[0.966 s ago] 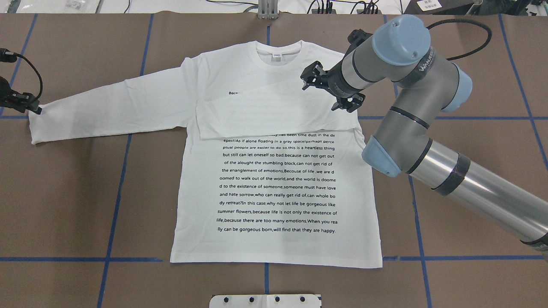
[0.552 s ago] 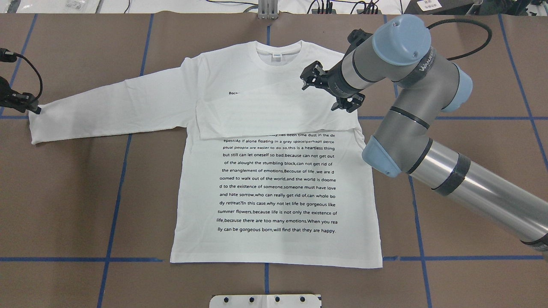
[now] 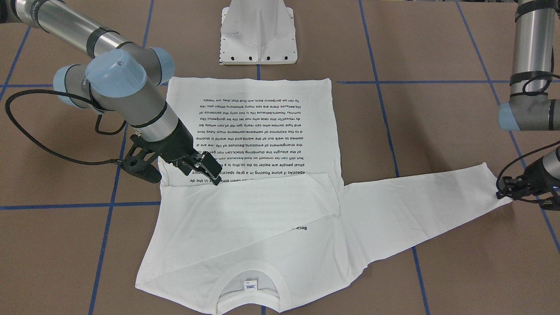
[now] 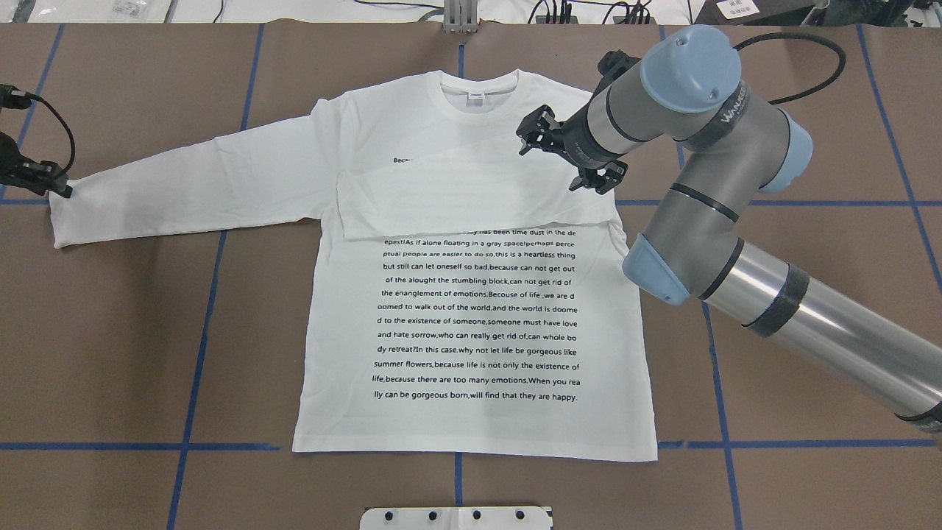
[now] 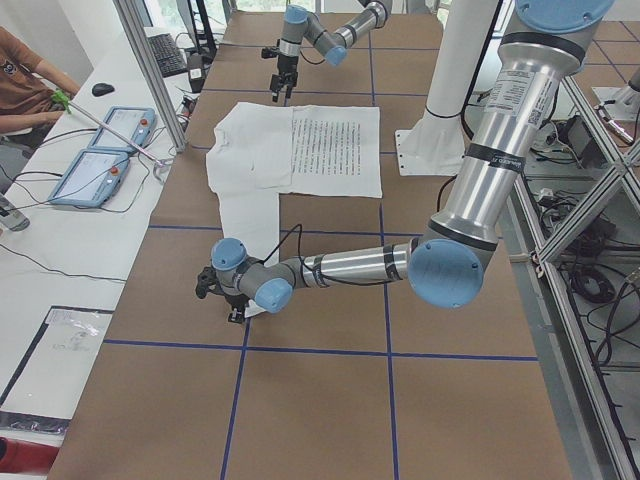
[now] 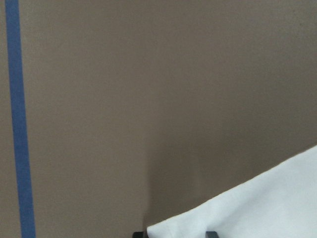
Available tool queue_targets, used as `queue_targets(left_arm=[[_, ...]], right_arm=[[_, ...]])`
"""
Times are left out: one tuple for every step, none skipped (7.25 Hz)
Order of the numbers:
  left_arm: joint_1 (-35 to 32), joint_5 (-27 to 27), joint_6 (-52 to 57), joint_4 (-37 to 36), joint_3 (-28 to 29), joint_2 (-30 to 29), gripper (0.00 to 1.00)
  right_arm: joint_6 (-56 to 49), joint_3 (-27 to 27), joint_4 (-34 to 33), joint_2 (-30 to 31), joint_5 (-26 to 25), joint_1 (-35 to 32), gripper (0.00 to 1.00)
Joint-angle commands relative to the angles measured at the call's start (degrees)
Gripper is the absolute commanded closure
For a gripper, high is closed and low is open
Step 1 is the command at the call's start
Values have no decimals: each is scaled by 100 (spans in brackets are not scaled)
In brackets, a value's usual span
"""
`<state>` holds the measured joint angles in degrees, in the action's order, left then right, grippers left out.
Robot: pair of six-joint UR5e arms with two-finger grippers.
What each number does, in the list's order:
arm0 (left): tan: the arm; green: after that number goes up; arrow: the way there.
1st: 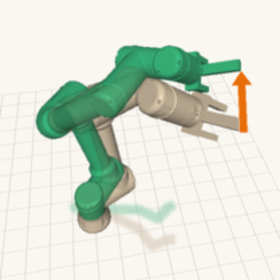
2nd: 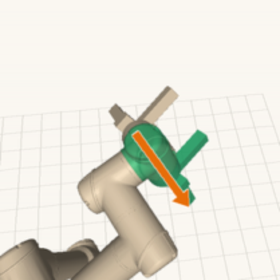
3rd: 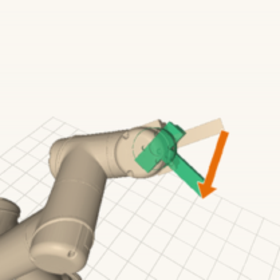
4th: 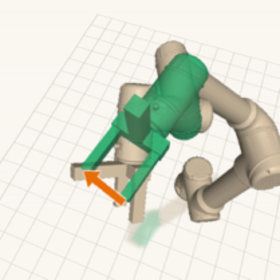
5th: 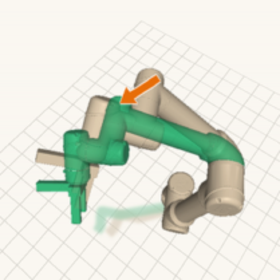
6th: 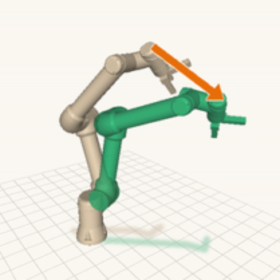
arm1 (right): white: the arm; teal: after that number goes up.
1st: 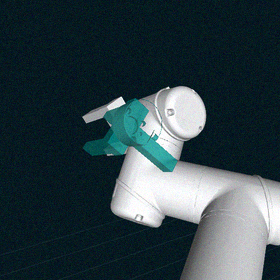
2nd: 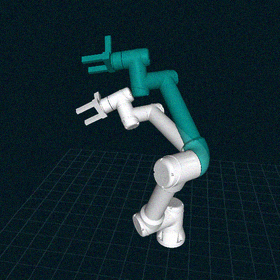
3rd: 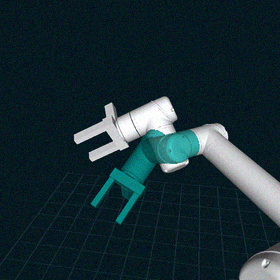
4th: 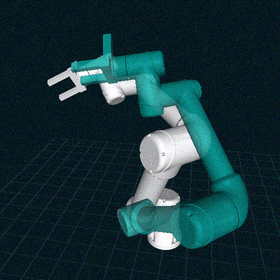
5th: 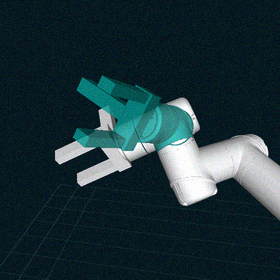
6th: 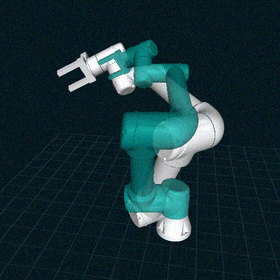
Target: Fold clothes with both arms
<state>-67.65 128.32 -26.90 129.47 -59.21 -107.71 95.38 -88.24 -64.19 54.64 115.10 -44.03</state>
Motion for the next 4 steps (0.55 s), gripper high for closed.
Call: queue_targets(left_arm=[[6,0,-8,8,6,4,58],[6,0,-8,26,-12,4,69],[-2,0,-8,96,-55,48,79],[-2,0,-8,140,-56,74,96]], right_arm=[[7,0,3,3,4,0,1],[16,-9,3,3,4,0,1],[16,-9,3,-6,13,0,1],[16,-9,3,-6,21,0,1]])
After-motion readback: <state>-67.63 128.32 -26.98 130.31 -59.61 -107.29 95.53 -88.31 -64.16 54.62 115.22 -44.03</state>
